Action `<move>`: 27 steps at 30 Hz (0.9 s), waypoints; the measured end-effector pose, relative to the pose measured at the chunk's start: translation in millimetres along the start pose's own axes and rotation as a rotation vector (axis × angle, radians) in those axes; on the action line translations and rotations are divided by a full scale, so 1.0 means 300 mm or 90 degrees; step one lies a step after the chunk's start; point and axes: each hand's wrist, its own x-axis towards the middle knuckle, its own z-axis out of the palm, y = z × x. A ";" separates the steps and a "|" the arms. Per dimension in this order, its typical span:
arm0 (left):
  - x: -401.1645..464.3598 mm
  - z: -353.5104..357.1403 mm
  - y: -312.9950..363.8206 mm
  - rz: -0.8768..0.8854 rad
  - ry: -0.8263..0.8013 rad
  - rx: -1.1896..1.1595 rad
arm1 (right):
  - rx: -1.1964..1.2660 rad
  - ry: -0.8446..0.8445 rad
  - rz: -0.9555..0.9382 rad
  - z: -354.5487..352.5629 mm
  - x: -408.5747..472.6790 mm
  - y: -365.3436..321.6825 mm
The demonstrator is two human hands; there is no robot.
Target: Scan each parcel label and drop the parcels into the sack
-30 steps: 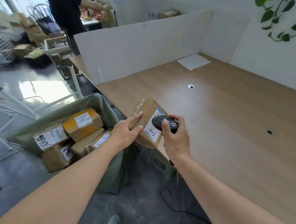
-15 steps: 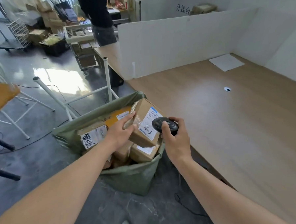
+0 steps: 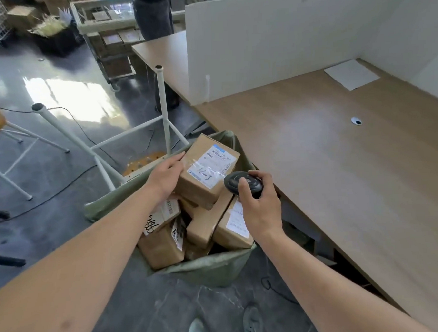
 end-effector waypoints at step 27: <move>-0.061 0.094 0.059 0.287 -0.117 0.843 | 0.030 0.002 0.011 -0.061 -0.006 -0.009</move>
